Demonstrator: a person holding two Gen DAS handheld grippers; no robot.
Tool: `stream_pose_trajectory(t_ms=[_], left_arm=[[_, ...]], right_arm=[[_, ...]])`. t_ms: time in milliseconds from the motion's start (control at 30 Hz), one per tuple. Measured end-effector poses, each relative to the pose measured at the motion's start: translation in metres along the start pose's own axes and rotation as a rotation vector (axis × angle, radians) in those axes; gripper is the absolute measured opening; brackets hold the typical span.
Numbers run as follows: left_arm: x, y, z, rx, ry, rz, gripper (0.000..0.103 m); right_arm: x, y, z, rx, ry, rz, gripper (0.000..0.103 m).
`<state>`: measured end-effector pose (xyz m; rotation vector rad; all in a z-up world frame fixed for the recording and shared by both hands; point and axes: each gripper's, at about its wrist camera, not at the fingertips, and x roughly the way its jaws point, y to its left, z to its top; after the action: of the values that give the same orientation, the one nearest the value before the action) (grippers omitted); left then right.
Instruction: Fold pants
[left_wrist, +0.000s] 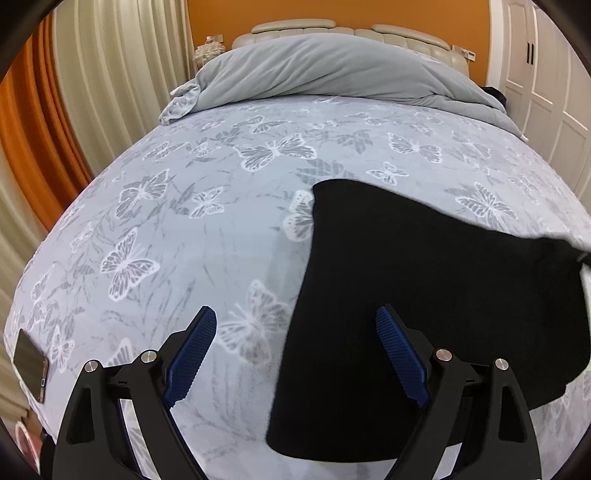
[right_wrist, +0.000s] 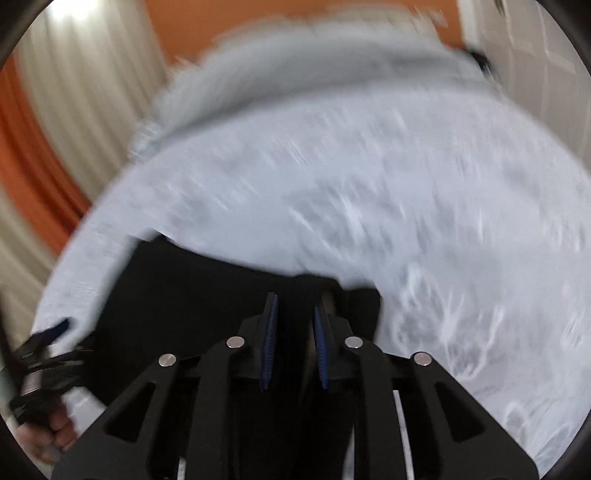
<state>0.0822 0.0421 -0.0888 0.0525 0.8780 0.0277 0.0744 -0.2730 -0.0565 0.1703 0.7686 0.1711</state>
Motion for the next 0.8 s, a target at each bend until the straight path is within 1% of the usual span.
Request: stream_pose_trajectory(t_ms=[33, 67, 133, 233, 300, 333, 367, 433, 567, 733, 800], left_arm=[[-0.001, -0.001, 0.0, 0.005, -0.005, 0.002, 0.086], [-0.001, -0.002, 0.0, 0.013, -0.013, 0.01, 0.086], [-0.002, -0.005, 0.0, 0.024, -0.018, 0.018, 0.086], [-0.001, -0.006, -0.003, 0.029, -0.009, 0.007, 0.086], [-0.001, -0.008, -0.004, 0.033, -0.004, 0.001, 0.086], [-0.001, -0.008, -0.004, 0.035, -0.004, 0.003, 0.086], [0.0, -0.009, -0.004, 0.039, -0.005, 0.005, 0.086], [0.001, -0.011, -0.004, 0.041, -0.002, 0.009, 0.086], [0.007, -0.014, -0.002, 0.027, 0.019, 0.004, 0.086], [0.008, -0.019, -0.002, 0.042, 0.012, 0.009, 0.086], [0.008, -0.02, -0.003, 0.047, 0.013, 0.009, 0.086]], right_arm=[[-0.008, 0.004, -0.004, -0.019, 0.004, 0.004, 0.022], [-0.01, 0.006, -0.009, -0.023, 0.025, 0.004, 0.031], [-0.004, 0.0, -0.023, 0.02, 0.123, 0.015, 0.04], [0.002, -0.016, -0.042, 0.078, 0.233, 0.1, 0.04], [0.0, -0.022, -0.055, 0.085, 0.273, 0.142, 0.04], [-0.002, -0.022, -0.06, 0.082, 0.279, 0.158, 0.041], [-0.004, -0.02, -0.063, 0.082, 0.279, 0.172, 0.045], [-0.005, -0.018, -0.069, 0.078, 0.279, 0.205, 0.049], [0.001, -0.008, -0.077, 0.029, 0.295, 0.19, 0.049], [0.011, 0.0, -0.081, 0.011, 0.308, 0.165, 0.049], [0.015, 0.004, -0.082, -0.009, 0.302, 0.149, 0.043]])
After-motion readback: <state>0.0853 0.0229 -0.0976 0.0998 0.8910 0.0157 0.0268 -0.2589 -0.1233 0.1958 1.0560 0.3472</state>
